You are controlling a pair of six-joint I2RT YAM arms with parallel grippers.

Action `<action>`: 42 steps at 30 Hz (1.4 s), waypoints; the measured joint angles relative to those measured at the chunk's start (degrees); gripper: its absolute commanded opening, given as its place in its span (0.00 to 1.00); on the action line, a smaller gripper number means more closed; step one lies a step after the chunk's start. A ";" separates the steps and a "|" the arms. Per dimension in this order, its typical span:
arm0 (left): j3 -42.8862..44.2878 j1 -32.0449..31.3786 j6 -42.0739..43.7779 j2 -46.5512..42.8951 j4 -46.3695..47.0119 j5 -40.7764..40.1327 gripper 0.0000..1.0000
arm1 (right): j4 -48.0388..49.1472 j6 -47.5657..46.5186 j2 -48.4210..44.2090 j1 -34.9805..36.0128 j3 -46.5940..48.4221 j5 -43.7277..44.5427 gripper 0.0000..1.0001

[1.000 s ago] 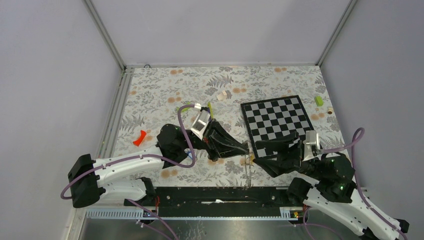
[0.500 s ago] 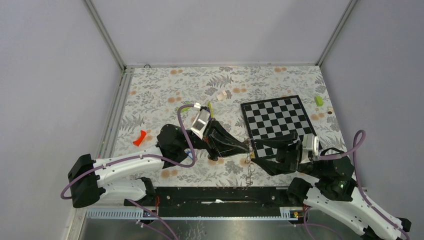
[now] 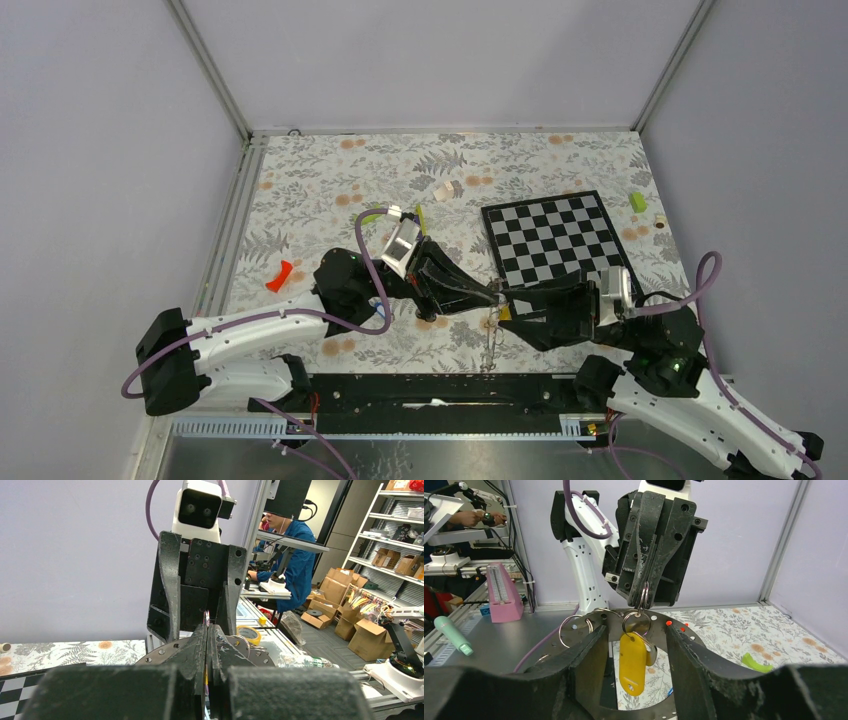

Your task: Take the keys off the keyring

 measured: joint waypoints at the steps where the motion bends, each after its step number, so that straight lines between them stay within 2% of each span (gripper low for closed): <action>1: 0.00 0.00 -0.04 0.00 0.02 0.02 0.00 | 0.13 0.15 0.02 0.00 -0.07 -0.09 0.51; 31: 0.00 0.02 -0.09 0.13 0.42 0.11 0.00 | 0.96 2.25 0.35 0.00 -0.96 -0.59 0.12; 42: 0.00 0.02 0.00 0.13 -0.33 -1.01 0.00 | -2.25 0.24 -0.87 0.00 -0.57 2.10 0.09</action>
